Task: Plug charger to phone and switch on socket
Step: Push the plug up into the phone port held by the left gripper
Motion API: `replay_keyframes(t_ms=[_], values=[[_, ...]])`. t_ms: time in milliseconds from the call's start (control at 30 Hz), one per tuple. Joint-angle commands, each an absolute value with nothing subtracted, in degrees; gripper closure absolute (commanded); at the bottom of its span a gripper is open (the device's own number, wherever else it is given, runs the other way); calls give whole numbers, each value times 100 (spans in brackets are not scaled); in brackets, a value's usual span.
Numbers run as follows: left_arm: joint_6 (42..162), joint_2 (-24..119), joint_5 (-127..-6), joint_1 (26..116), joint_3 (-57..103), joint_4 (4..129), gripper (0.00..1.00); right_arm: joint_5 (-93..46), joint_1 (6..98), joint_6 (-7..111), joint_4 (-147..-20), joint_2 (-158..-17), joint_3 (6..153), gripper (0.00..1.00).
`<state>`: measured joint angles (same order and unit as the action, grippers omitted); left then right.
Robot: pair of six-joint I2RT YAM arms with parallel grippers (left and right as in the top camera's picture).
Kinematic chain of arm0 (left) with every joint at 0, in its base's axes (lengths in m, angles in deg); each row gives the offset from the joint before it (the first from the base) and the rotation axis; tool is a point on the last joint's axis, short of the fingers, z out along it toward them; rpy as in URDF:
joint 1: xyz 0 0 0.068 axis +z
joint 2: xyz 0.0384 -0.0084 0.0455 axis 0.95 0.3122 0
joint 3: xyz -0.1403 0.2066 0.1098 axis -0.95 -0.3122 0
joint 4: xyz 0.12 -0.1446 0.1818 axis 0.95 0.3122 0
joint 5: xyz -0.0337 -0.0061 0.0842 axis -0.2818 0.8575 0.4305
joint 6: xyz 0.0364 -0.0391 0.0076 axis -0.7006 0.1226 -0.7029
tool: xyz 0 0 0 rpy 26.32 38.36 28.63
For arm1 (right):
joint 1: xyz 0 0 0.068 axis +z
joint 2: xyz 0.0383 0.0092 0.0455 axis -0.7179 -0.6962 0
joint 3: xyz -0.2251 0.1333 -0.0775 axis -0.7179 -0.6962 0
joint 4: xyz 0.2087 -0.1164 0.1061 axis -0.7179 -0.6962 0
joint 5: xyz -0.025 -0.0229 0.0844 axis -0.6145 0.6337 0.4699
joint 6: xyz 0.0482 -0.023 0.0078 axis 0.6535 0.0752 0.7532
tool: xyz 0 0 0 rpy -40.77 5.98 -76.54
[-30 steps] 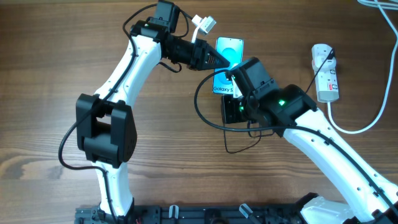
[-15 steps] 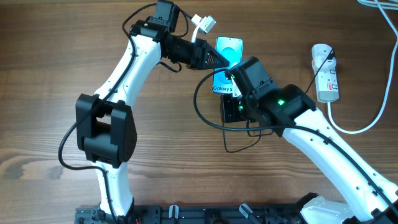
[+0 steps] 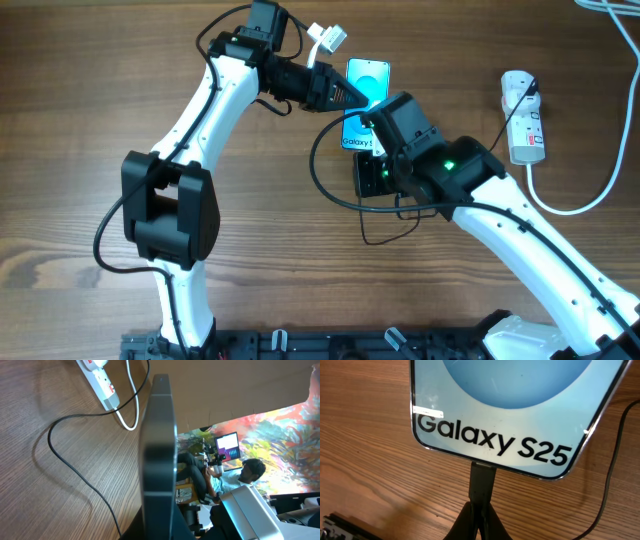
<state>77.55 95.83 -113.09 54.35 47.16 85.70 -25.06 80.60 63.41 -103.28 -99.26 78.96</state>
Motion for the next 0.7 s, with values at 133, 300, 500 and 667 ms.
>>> replay_keyframes(t_ms=[133, 300, 500, 667], values=[[7641, 9392, -11445, 5381, 4771, 8708, 96, -3208, 7975, 6330, -10088, -9924, 8264, 96], [7641, 9392, -11442, 5379, 4771, 8708, 96, -3293, 7975, 6324, -10085, -9924, 8371, 96], [7643, 9392, -11554, 5381, 4771, 8712, 96, -3450, 7975, 6326, -10028, -9926, 8425, 96], [7643, 9392, -11678, 5381, 4771, 8710, 96, -3439, 7975, 6343, -9989, -9926, 8427, 96]])
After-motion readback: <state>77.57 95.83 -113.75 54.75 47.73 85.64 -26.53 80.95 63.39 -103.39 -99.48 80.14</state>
